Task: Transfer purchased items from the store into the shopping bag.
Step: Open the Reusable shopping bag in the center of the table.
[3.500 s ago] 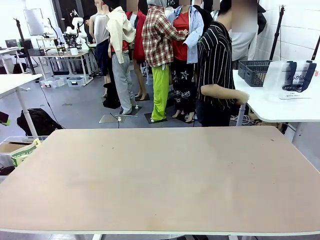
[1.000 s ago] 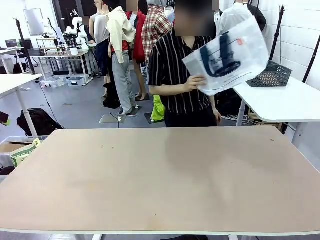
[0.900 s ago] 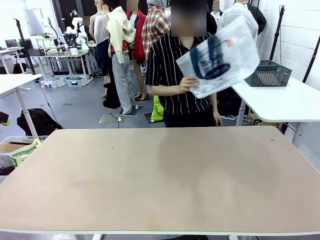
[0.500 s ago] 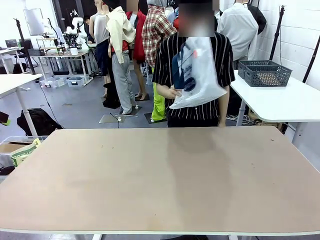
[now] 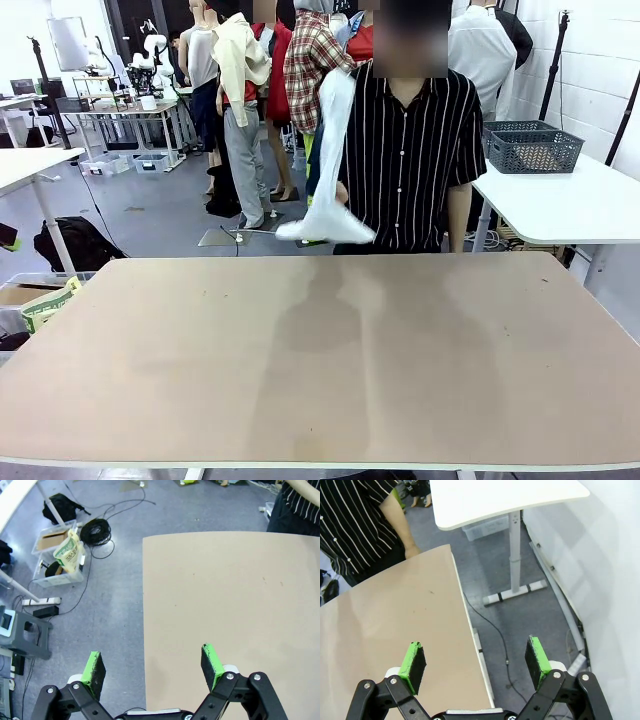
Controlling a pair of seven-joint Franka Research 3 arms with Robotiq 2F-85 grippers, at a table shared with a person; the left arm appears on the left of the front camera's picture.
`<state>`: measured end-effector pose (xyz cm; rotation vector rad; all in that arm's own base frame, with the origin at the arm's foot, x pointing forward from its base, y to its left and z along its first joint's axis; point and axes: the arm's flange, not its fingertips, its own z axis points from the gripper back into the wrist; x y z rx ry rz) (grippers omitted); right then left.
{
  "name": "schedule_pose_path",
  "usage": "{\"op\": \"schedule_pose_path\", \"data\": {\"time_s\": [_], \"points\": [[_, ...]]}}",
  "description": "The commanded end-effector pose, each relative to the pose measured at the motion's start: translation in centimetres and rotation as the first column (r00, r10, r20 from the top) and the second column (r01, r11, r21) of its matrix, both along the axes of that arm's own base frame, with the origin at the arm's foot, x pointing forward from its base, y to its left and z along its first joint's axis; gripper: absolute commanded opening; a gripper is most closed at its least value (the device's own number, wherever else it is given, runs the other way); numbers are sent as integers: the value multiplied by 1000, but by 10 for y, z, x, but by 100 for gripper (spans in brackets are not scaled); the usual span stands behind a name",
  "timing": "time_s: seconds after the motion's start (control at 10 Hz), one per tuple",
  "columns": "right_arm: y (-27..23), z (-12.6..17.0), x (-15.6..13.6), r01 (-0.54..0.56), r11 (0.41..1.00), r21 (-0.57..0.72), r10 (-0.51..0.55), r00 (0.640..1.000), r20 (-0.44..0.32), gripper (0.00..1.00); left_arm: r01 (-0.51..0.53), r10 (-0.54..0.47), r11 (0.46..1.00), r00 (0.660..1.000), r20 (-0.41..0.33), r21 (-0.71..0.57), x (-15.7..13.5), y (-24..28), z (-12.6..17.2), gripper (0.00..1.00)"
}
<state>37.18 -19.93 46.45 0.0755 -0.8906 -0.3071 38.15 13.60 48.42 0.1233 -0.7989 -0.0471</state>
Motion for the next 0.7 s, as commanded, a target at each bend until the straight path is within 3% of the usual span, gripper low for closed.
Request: {"op": "schedule_pose_path", "data": {"time_s": [0.0,0.6], "points": [[0,0,-1,-8,1000,-5,8,1000,-6,100,2,-2,1000,1000,3,1,-1,4,0,100],[0,0,-1,-8,1000,-5,8,1000,-6,100,2,-2,1000,1000,3,1,-1,4,0,100]]}}
